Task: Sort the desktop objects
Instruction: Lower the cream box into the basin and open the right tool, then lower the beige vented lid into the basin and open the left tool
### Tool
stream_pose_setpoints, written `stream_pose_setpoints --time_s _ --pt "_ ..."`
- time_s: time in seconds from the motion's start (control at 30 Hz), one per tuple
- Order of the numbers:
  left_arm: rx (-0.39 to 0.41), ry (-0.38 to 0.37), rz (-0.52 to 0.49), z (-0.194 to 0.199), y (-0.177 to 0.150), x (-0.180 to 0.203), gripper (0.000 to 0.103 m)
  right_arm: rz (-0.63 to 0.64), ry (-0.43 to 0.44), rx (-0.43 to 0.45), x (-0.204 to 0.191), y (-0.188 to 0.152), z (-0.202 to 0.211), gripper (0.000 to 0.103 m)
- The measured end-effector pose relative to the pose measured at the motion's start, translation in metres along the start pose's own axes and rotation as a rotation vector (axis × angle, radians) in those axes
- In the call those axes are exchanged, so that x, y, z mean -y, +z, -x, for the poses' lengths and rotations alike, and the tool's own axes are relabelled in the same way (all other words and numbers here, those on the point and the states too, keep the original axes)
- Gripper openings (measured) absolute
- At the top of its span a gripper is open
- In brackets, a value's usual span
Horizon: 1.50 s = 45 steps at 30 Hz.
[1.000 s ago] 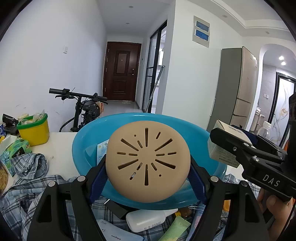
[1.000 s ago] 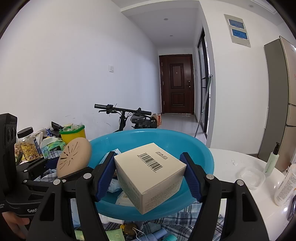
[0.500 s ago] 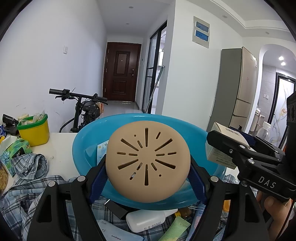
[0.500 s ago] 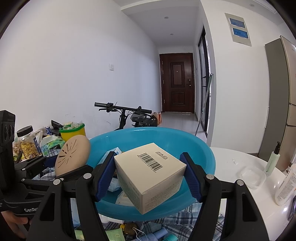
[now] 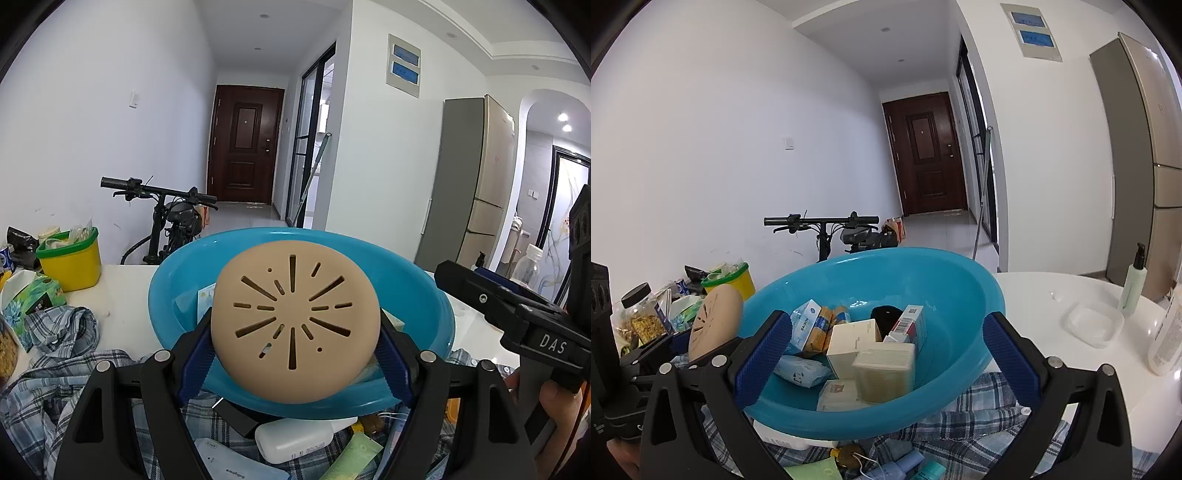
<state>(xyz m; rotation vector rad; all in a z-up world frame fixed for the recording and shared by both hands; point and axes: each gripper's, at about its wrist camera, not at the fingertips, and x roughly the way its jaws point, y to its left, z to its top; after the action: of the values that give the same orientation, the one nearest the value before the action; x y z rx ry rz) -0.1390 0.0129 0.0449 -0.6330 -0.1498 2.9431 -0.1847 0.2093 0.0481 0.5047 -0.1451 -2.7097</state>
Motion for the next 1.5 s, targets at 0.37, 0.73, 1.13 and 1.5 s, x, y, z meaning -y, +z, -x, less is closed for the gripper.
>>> stream_pose_setpoints --time_s 0.37,0.73,1.13,1.5 --pt "0.007 0.001 -0.001 0.0008 0.0010 -0.0004 0.080 0.034 0.000 0.002 -0.0072 -0.0021 0.0006 0.103" --pt "0.007 0.001 -0.005 0.0013 -0.0005 0.0031 0.080 0.033 0.002 -0.002 -0.0076 -0.0018 0.0008 0.103" --pt "0.011 0.004 -0.002 0.0005 -0.0008 0.0025 0.080 0.035 0.000 0.007 -0.0090 -0.0019 0.0022 0.103" --pt "0.024 0.093 -0.007 0.0019 0.0007 0.0012 0.103 0.030 -0.010 0.030 -0.0081 -0.0002 0.0056 0.103"
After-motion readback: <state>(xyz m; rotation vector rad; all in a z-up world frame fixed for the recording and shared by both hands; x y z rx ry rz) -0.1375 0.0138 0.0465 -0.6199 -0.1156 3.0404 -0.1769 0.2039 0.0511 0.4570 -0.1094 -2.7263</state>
